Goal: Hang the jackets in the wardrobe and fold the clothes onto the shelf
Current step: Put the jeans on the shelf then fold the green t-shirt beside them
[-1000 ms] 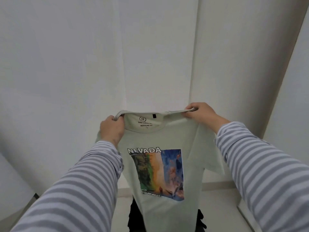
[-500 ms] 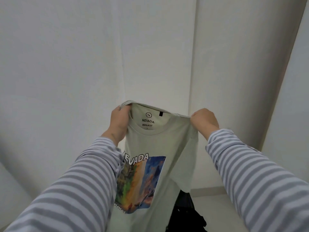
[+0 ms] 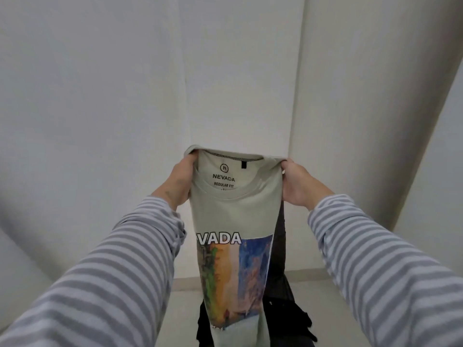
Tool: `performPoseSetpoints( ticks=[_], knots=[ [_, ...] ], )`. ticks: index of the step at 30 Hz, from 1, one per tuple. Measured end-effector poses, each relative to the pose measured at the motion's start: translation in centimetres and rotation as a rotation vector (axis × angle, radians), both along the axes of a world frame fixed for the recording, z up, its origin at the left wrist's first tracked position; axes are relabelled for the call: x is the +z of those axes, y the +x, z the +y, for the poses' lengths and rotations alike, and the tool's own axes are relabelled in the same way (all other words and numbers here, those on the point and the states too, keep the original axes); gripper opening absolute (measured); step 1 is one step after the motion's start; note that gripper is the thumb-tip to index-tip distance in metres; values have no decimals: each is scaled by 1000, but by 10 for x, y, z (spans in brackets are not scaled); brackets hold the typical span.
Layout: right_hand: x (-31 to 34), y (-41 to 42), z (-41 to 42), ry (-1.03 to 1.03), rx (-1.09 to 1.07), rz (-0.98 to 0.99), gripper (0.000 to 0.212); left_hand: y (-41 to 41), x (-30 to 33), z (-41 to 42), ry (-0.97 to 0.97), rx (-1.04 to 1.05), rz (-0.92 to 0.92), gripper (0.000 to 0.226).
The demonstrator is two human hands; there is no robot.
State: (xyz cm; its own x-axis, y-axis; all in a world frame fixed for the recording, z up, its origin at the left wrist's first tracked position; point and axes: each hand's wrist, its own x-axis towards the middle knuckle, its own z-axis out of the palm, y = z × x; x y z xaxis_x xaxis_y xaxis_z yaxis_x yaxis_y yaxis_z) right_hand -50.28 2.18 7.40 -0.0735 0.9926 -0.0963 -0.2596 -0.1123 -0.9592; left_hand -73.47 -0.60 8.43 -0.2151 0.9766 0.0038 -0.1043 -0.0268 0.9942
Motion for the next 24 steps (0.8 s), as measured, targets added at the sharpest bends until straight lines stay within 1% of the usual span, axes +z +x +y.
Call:
performPoseSetpoints(
  ticks=[2, 3, 5, 7, 11, 15, 17, 19, 22, 24],
  knots=[
    [-7, -5, 16, 2, -19, -35, 23, 3, -8, 9, -50, -29, -7, 32],
    [-10, -7, 24, -10, -15, -40, 27, 6, -12, 14, -74, -36, -21, 33],
    [-16, -12, 39, -37, -30, -20, 36, 13, -17, 25, -116, -24, -34, 35],
    [-15, -16, 51, -18, -82, -21, 37, 20, -16, 35, -121, 4, -40, 33],
    [3, -9, 75, 70, -177, 1, 39, 33, 4, 56, -32, 18, -37, 39],
    [32, 2, 87, 173, -174, 86, 32, 45, 34, 60, 86, -21, -47, 44],
    [38, 7, 89, 190, -156, 103, 36, 49, 41, 54, 129, -58, -47, 44],
    [34, 10, 87, 186, -152, 84, 41, 51, 40, 45, 136, -91, -47, 43],
    [9, 14, 78, 143, -137, 69, 39, 55, 22, 29, 89, -90, -44, 44],
    [-16, 15, 67, 92, -134, 76, 39, 58, 0, 17, 37, -81, -62, 45]
  ],
)
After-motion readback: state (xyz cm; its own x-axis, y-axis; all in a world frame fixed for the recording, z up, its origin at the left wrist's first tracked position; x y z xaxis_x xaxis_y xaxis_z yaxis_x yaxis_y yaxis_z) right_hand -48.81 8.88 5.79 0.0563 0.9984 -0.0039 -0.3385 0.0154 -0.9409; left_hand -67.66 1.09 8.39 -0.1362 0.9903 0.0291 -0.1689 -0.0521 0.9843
